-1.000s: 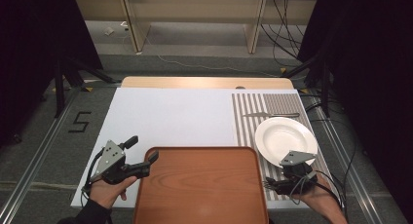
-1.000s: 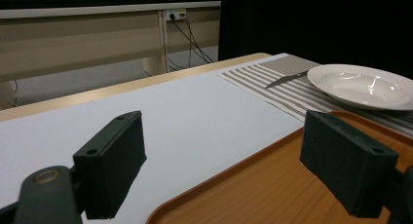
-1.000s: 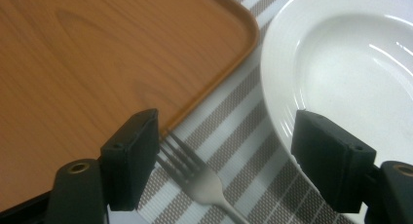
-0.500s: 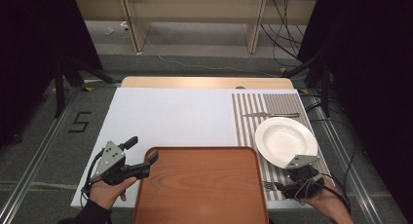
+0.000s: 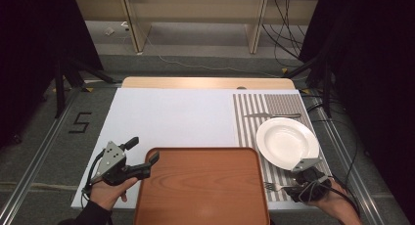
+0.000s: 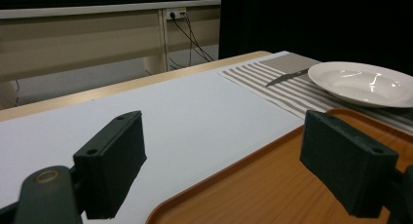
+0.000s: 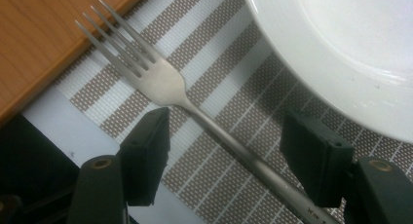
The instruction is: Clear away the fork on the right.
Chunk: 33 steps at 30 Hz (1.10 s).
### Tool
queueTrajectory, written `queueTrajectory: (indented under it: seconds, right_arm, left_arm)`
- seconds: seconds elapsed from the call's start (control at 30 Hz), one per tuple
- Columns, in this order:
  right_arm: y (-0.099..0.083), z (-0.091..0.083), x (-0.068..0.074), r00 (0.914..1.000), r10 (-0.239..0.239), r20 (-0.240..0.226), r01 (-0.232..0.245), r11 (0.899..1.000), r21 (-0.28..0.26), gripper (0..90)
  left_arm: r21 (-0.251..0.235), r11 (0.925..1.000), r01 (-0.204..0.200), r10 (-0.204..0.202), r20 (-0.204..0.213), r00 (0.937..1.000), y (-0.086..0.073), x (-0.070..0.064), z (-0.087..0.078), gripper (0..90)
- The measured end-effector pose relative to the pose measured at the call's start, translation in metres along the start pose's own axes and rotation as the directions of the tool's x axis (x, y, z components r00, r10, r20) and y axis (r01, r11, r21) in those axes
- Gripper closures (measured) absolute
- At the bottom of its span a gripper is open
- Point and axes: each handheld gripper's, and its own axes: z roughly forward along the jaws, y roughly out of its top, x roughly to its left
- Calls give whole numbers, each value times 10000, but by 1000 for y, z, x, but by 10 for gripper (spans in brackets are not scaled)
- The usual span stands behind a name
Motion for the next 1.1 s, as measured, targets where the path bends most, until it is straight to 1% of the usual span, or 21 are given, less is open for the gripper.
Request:
queueTrajectory:
  seconds: [0.1, 0.17, 0.23, 0.33, 0.4, 0.43, 0.5, 0.57, 0.63, 0.7, 0.77, 0.83, 0.87, 0.9, 1.0, 1.1]
  right_arm:
    - [0, 3, -5, 10000, 27, -41, -26, 9998, 174, 388]
    - [0, 4, -6, 10000, 46, -83, -43, 9995, 310, 398]
    - [0, 6, -8, 9999, -34, -155, 41, 9989, 457, 405]
    - [1, 10, -8, 9995, -273, -179, 287, 9961, 840, 425]
    - [3, 10, -8, 9994, -250, -252, 272, 9953, 925, 446]
    - [4, 10, -9, 9991, -314, -287, 340, 9948, 959, 450]
    - [5, 11, -10, 9985, -289, -464, 337, 9940, 1044, 473]
    - [7, 12, -12, 9976, -241, -645, 315, 9927, 1162, 491]
    - [10, 13, -15, 9955, -180, -930, 311, 9896, 1405, 520]
    - [10, 13, -15, 9949, -206, -983, 346, 9891, 1430, 531]
    - [13, 14, -16, 9949, -166, -992, 324, 9866, 1602, 551]
    - [14, 14, -15, 9951, -126, -979, 291, 9852, 1686, 552]
    - [14, 14, -15, 9952, -172, -968, 341, 9838, 1758, 560]
    - [15, 13, -14, 9940, -341, -1043, 526, 9823, 1798, 602]
    - [16, 13, -13, 9930, -504, -1064, 693, 9809, 1819, 625]
    - [18, 13, -9, 9915, -706, -1091, 913, 9758, 1986, 689]
  left_arm:
    - [-60, 10000, 26, -26, -13, 10000, 1, 0, 0, 161]
    - [-4, 10000, -22, 22, 2, 10000, 0, 0, 0, 162]
    - [-35, 10000, 18, -18, -35, 10000, 0, 0, -1, 162]
    - [-22, 10000, -8, 8, -20, 10000, 0, 0, 0, 163]
    - [33, 10000, -25, 25, -29, 10000, -1, 0, -1, 163]
    - [-6, 10000, -14, 14, -47, 10000, 0, 0, -1, 163]
    - [-35, 10000, -4, 4, -50, 10000, 0, 0, -1, 163]
    - [63, 10000, -22, 22, -58, 10000, -1, 1, -1, 164]
    - [-4, 10000, 18, -18, -94, 10000, 0, 1, -2, 164]
    - [-28, 10000, -10, 9, -82, 10000, 0, 0, -2, 164]
    - [46, 10000, -39, 39, -61, 10000, -1, 1, -2, 164]
    - [7, 10000, -30, 30, -54, 10000, -1, 0, -3, 164]
    - [-69, 10000, -26, 25, -39, 10000, 0, 0, -3, 165]
    - [-85, 10000, -41, 41, -21, 10000, 0, 0, -3, 165]
    - [16, 10000, -97, 97, -29, 9999, -2, 0, -3, 165]
    - [-46, 10000, -81, 81, -52, 10000, -1, 0, -4, 166]
